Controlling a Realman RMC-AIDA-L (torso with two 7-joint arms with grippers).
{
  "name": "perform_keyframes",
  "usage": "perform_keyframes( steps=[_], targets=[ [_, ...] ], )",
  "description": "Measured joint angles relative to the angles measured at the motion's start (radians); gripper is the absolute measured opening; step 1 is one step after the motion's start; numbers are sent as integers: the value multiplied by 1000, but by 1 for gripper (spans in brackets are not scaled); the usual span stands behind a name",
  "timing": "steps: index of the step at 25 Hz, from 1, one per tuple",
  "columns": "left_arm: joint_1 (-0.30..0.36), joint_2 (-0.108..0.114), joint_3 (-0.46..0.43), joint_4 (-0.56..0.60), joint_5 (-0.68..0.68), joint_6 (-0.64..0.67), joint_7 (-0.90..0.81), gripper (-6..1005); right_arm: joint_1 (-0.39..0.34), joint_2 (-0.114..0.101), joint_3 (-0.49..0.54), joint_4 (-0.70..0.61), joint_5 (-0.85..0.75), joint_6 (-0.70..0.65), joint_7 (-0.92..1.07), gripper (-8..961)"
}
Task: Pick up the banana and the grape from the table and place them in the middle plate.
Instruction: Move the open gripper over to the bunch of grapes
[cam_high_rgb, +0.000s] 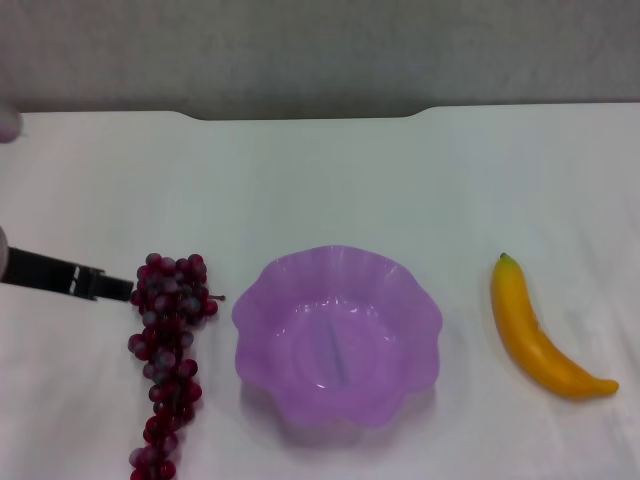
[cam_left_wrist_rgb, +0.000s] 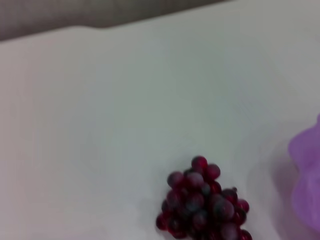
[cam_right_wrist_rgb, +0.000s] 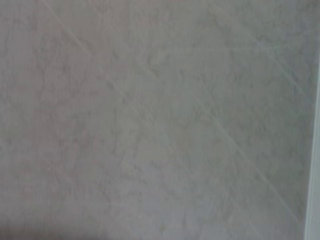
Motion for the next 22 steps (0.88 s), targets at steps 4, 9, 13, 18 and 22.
perform_keyframes(
  steps=[4,9,13,18,22],
  targets=[
    [-35,0,4,-66,-2,18,5,776,0,0,0,0,0,0,-2,880],
    [-48,-2,28,-89,-4,16,6,755,0,0,0,3,0,0,-2,880],
    [-48,-4,37,-91,-4,3,2,760,0,0,0,5,0,0,-3,880],
    [-53,-5,75,-114,3,-45,-33,766,0,0,-1,10,0,0,-3,880],
    [-67,-3,87,-151,13,-64,-60,844,0,0,-1,10,0,0,-3,880]
  ],
)
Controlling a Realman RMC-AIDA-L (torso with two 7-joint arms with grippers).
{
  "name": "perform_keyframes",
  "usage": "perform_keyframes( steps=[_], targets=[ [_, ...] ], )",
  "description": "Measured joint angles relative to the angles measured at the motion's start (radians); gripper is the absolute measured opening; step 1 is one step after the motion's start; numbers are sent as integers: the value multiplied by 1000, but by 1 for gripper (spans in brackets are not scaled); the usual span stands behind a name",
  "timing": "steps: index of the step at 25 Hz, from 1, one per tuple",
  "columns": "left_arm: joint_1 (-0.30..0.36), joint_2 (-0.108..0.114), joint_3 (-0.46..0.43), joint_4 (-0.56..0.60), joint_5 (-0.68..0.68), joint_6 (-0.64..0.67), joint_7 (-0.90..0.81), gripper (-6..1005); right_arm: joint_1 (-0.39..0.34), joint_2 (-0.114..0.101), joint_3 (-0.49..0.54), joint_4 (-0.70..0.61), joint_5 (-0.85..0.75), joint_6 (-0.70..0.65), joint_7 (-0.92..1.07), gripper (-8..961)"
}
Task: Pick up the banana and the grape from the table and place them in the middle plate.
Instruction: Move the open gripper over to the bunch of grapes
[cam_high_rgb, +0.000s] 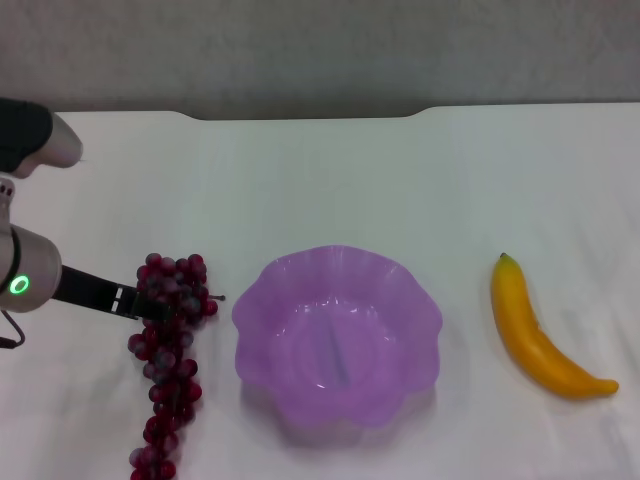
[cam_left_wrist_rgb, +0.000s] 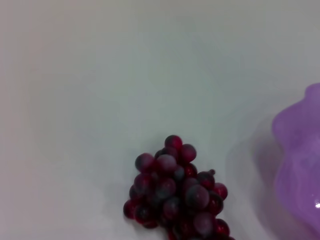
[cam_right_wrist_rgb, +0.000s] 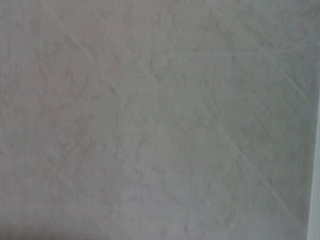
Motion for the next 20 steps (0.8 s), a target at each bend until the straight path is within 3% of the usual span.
perform_keyframes(
  steps=[2,20],
  targets=[
    [-9,-1,0,-20,5,-4,-11,883,0,0,0,0,0,0,0,880],
    [-41,-2,17,-155,-4,-99,-69,881,2,0,-2,2,0,0,-2,879]
  ],
)
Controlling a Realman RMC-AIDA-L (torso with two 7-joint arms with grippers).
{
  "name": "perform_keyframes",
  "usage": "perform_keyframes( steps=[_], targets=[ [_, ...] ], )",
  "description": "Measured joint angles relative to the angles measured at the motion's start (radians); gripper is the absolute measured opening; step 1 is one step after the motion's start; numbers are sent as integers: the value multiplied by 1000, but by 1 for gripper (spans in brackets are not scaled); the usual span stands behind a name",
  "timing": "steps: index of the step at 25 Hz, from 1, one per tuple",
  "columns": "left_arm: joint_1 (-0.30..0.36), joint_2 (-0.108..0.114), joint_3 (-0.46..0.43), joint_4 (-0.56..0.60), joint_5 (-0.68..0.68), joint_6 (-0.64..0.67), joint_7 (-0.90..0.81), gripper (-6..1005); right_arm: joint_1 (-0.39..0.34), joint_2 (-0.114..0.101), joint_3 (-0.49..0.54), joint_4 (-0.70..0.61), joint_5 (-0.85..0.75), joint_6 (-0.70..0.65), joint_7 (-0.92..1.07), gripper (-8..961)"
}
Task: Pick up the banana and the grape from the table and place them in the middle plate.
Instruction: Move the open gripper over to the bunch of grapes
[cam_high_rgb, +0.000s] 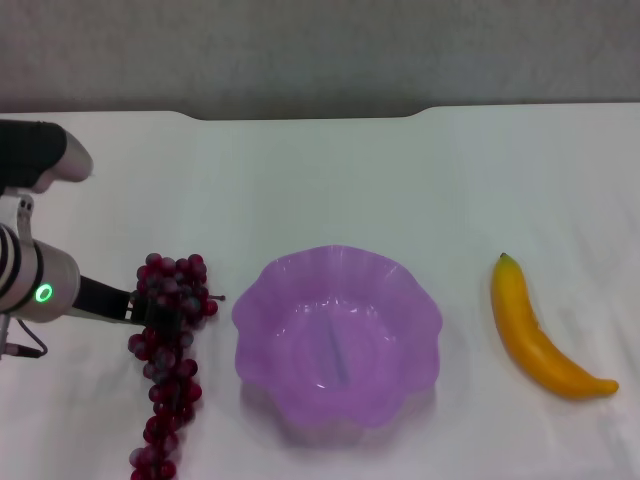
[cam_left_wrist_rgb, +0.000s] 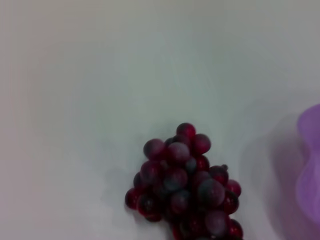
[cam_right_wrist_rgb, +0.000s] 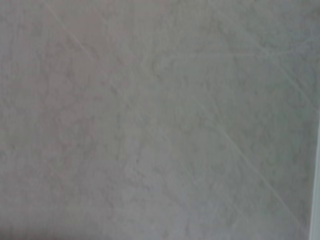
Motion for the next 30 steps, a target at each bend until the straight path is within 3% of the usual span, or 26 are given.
perform_keyframes(
  steps=[17,30],
  targets=[
    [-68,4,1,-204,-2,-107,29,881,4,0,0,-1,0,0,0,879],
    [-87,2,1,-253,-2,-122,46,879,7,0,-4,-1,0,0,0,879]
  ],
)
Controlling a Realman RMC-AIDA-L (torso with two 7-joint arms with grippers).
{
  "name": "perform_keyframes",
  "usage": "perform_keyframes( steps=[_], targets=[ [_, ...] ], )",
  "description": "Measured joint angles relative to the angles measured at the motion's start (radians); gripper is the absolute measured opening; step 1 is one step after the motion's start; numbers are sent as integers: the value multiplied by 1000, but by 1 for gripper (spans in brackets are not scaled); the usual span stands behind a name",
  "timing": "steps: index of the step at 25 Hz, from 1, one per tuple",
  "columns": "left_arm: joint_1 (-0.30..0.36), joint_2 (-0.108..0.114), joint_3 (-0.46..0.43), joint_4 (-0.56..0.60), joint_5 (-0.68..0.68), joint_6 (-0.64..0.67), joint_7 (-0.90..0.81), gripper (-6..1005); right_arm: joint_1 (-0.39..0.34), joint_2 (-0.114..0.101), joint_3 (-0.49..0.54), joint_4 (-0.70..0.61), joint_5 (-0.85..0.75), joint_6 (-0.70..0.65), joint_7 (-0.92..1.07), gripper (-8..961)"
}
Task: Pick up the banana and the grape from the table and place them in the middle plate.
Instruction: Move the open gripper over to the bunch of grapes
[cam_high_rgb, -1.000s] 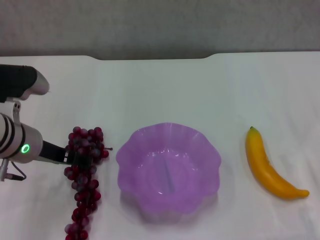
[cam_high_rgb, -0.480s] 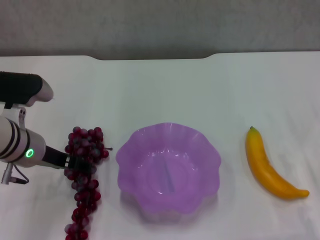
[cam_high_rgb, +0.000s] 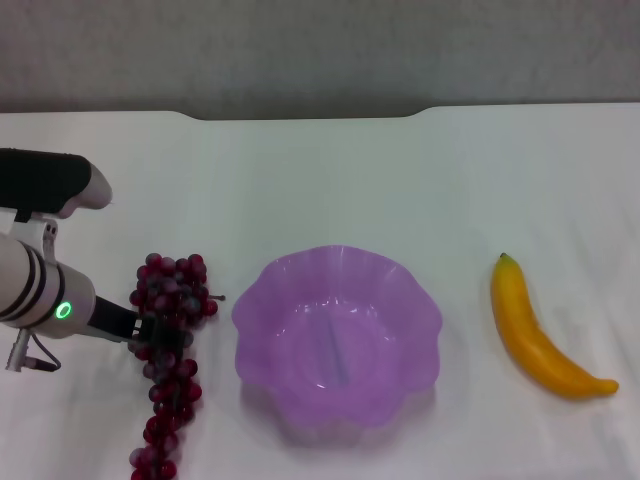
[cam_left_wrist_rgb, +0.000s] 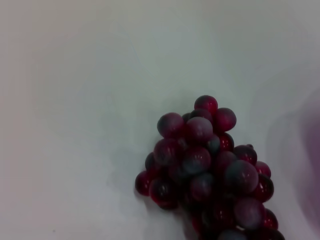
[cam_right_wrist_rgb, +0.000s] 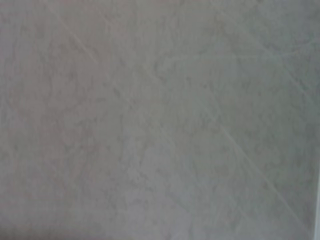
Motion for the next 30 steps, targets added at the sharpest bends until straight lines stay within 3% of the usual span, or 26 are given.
perform_keyframes(
  steps=[17,23,30],
  targets=[
    [-7,0,0,-14,4,-1,4,876,0,0,-5,1,0,-3,0,879],
    [-7,0,0,-14,5,-1,4,763,0,0,-5,1,0,-2,0,879],
    [-7,0,0,-14,3,-1,10,559,0,0,-5,1,0,-2,0,879]
  ],
)
